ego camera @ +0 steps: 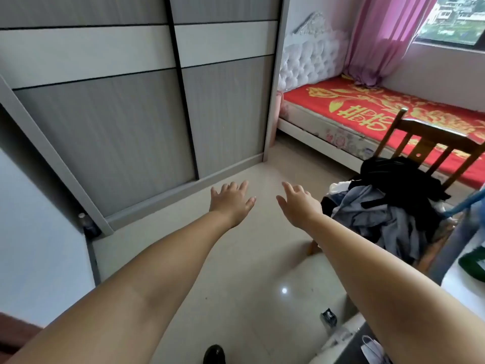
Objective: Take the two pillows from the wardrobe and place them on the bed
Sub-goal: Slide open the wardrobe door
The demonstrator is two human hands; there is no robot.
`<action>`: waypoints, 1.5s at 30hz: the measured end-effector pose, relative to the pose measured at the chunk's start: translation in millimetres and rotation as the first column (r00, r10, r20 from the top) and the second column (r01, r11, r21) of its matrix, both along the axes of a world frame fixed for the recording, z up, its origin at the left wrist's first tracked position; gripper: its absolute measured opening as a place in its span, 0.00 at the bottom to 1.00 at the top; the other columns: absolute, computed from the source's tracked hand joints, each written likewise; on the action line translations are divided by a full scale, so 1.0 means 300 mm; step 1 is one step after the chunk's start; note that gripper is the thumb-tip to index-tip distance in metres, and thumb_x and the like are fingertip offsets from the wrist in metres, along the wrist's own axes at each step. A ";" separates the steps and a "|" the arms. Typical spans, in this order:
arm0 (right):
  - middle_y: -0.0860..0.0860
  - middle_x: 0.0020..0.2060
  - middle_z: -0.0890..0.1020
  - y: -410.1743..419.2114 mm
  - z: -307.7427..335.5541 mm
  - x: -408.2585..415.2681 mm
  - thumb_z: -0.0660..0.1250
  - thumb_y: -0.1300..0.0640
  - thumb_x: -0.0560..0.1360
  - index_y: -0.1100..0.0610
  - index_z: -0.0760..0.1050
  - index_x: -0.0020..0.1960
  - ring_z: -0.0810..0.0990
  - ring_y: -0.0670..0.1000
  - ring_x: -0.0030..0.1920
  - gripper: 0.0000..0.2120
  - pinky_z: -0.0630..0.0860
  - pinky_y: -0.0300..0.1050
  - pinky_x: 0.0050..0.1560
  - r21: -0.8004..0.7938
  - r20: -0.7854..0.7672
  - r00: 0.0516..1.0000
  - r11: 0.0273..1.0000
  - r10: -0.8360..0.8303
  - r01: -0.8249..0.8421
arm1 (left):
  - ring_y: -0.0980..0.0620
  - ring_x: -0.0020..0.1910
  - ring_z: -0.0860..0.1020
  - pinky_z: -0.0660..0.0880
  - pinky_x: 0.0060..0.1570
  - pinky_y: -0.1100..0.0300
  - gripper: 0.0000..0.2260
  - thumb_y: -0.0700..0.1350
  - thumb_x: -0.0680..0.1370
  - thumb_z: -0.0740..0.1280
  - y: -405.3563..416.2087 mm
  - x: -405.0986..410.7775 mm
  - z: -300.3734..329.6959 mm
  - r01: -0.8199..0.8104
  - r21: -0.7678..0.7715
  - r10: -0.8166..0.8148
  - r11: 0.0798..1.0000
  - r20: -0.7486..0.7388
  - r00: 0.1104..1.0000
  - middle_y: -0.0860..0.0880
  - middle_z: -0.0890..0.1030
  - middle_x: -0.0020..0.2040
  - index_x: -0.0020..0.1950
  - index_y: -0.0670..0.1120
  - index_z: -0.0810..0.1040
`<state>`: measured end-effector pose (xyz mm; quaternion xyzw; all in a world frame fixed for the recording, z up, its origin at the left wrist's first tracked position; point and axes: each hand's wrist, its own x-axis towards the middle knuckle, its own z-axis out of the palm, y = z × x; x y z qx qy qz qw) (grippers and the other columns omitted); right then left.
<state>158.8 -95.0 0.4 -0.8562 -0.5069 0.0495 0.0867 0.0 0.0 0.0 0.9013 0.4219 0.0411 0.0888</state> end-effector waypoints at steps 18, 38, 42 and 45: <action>0.56 0.68 0.69 0.774 0.030 0.368 0.50 0.43 0.82 0.50 0.56 0.75 0.71 0.61 0.65 0.24 0.74 0.53 0.51 -0.041 0.000 0.997 0.996 -0.075 0.075 | 0.43 0.66 0.68 0.60 0.67 0.40 0.22 0.58 0.80 0.52 0.834 0.389 0.028 0.119 -0.004 -0.119 0.993 -0.075 0.990 0.43 0.72 0.66 0.70 0.48 0.64; 0.57 0.68 0.69 1.833 0.040 1.216 0.51 0.44 0.82 0.51 0.55 0.76 0.70 0.60 0.67 0.25 0.73 0.56 0.58 -0.071 0.008 1.000 0.997 -0.016 0.017 | 0.43 0.68 0.67 0.56 0.71 0.40 0.22 0.57 0.80 0.52 1.918 1.183 0.049 0.057 0.032 -0.053 0.998 -0.093 0.994 0.43 0.71 0.67 0.70 0.48 0.64; 0.58 0.68 0.70 2.116 0.030 1.361 0.51 0.45 0.82 0.51 0.56 0.76 0.71 0.60 0.66 0.24 0.73 0.56 0.58 -0.032 -0.017 0.999 0.999 -0.035 0.034 | 0.44 0.69 0.67 0.55 0.71 0.40 0.23 0.57 0.80 0.53 2.197 1.364 0.041 0.100 0.078 -0.095 0.992 -0.072 0.993 0.43 0.71 0.68 0.71 0.48 0.63; 0.58 0.68 0.70 2.330 0.047 1.465 0.51 0.46 0.82 0.51 0.57 0.76 0.71 0.60 0.66 0.23 0.74 0.57 0.58 -0.011 -0.058 0.996 0.998 -0.064 0.064 | 0.44 0.69 0.66 0.55 0.71 0.40 0.23 0.57 0.80 0.52 2.415 1.489 0.064 0.157 0.096 -0.147 0.983 -0.109 0.983 0.43 0.70 0.68 0.71 0.48 0.63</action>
